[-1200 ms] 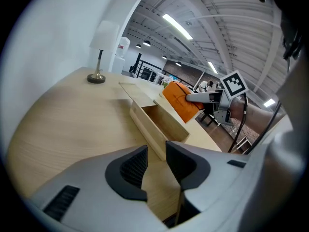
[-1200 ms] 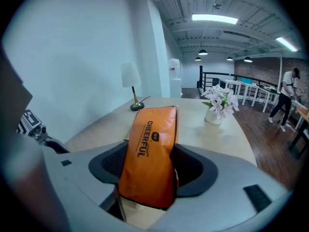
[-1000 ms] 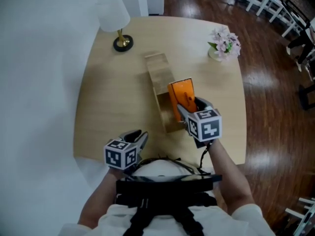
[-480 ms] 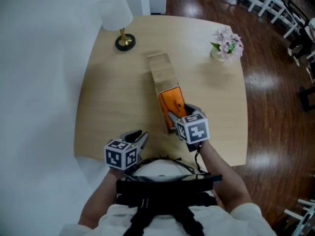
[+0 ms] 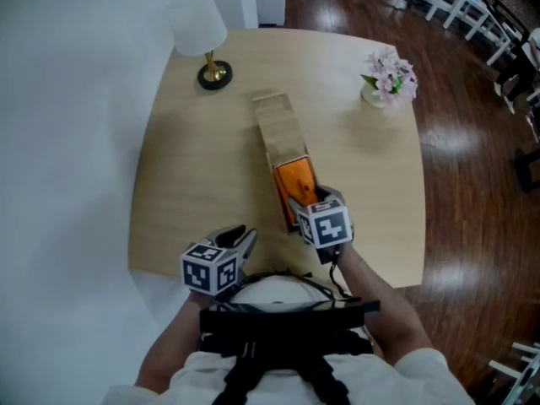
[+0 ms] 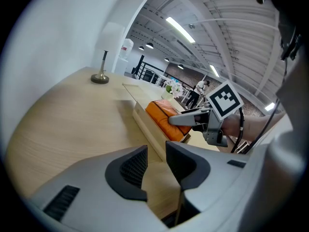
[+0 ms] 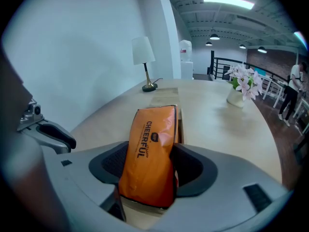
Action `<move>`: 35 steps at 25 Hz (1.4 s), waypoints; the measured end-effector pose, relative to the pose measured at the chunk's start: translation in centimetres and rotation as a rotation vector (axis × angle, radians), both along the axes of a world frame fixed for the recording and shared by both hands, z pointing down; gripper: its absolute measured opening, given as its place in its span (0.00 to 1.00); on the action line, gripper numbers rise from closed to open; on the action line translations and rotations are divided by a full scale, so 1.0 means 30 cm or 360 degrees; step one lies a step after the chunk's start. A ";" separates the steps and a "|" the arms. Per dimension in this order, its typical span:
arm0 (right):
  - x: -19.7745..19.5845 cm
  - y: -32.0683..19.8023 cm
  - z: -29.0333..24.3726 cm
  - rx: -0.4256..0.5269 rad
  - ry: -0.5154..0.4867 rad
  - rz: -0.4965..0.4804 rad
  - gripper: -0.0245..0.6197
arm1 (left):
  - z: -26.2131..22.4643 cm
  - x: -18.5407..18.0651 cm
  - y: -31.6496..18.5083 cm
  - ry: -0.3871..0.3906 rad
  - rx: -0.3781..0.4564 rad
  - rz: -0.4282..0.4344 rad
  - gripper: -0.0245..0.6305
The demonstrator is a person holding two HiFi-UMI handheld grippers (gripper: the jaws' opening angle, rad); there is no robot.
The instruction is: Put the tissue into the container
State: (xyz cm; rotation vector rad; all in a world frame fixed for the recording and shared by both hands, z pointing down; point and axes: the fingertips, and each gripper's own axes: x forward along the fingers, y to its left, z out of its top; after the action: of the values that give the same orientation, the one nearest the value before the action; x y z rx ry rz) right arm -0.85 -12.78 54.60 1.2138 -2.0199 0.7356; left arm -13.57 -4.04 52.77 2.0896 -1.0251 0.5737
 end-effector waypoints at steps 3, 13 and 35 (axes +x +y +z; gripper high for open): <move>-0.005 -0.011 0.028 -0.0011 0.0005 0.0026 0.50 | -0.002 0.005 0.002 -0.0002 -0.0001 0.0005 0.24; -0.018 -0.017 0.048 0.0027 0.0033 0.0073 0.56 | -0.014 0.014 0.002 0.0007 0.0012 0.0005 0.24; 0.185 0.053 -0.263 0.0316 -0.0278 0.0331 0.19 | -0.226 0.140 -0.036 0.0223 0.0254 0.0096 0.09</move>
State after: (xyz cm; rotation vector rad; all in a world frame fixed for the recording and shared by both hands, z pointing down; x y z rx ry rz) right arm 4.70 -11.19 46.72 1.5394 -2.1716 0.7774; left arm -9.37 -5.13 45.99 2.2721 -0.9572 0.3785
